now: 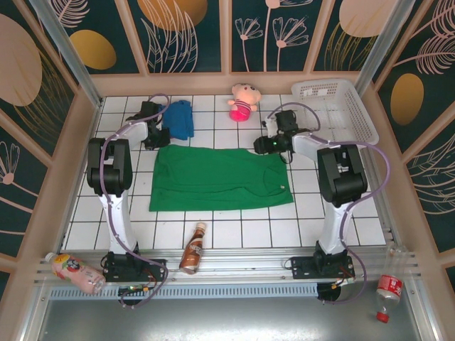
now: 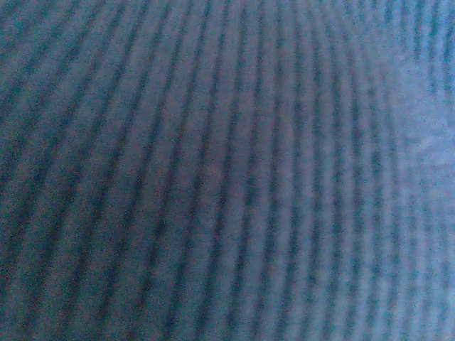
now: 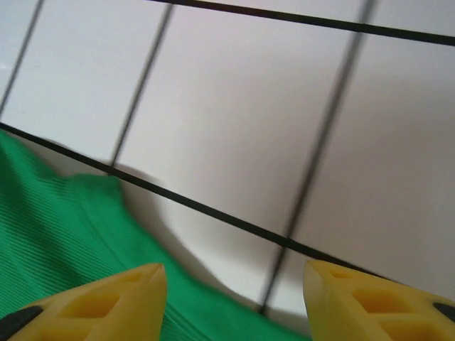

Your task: Fold and stack the tank tops

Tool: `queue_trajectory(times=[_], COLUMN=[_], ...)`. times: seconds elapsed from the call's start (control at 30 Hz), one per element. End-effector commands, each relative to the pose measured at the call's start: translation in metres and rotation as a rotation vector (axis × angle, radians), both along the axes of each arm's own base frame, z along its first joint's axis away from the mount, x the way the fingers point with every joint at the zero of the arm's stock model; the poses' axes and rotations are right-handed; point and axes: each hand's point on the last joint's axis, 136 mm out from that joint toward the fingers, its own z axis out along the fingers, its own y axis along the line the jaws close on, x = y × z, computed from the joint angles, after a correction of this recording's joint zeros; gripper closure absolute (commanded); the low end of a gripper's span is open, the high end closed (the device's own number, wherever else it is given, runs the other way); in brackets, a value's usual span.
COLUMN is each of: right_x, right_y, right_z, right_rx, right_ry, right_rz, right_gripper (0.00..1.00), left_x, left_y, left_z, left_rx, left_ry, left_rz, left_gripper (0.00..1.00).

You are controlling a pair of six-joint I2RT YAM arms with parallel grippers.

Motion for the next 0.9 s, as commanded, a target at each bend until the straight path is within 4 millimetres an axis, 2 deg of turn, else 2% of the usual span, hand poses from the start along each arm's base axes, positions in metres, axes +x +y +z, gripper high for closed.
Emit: queue_trajectory(times=[0.0,0.3,0.37,0.43,0.47,0.57,0.63,0.77,0.87], right_x=[0.008,0.020,0.020,0.020,0.020,0.018,0.016,0.010,0.005], right_y=[0.038,0.074,0.078,0.080,0.082,0.086,0.088,0.090,0.082], right_z=[0.001,-0.029,-0.032,-0.032,-0.030,-0.022,-0.016,-0.010,-0.018], right_rx=[0.051,0.069,0.064,0.060,0.069,0.093,0.103,0.089,0.014], right_ry=[-0.033,0.002,0.009,0.005,0.002,-0.016,-0.019,-0.008,-0.018], right_rz=[0.094,0.135,0.146,0.152,0.159,0.174,0.182,0.197,0.194], right_gripper=[0.47,0.52,0.58,0.68,0.74,0.82,0.81,0.68,0.65], left_x=[0.011,0.017,0.018,0.020,0.021,0.023,0.023,0.022,0.023], left_y=[-0.005,-0.011,-0.012,-0.013,-0.012,-0.013,-0.013,-0.013,-0.013], left_z=[0.011,0.029,0.031,0.034,0.035,0.041,0.041,0.037,0.037], left_rx=[-0.008,-0.027,-0.026,-0.026,-0.023,-0.019,-0.019,-0.017,-0.016], left_ry=[-0.039,-0.072,-0.074,-0.084,-0.087,-0.106,-0.103,-0.090,-0.090], left_rz=[-0.035,-0.073,-0.082,-0.091,-0.095,-0.105,-0.113,-0.117,-0.120], left_gripper=[1.00,0.99,0.98,0.98,0.98,0.98,0.98,0.98,0.98])
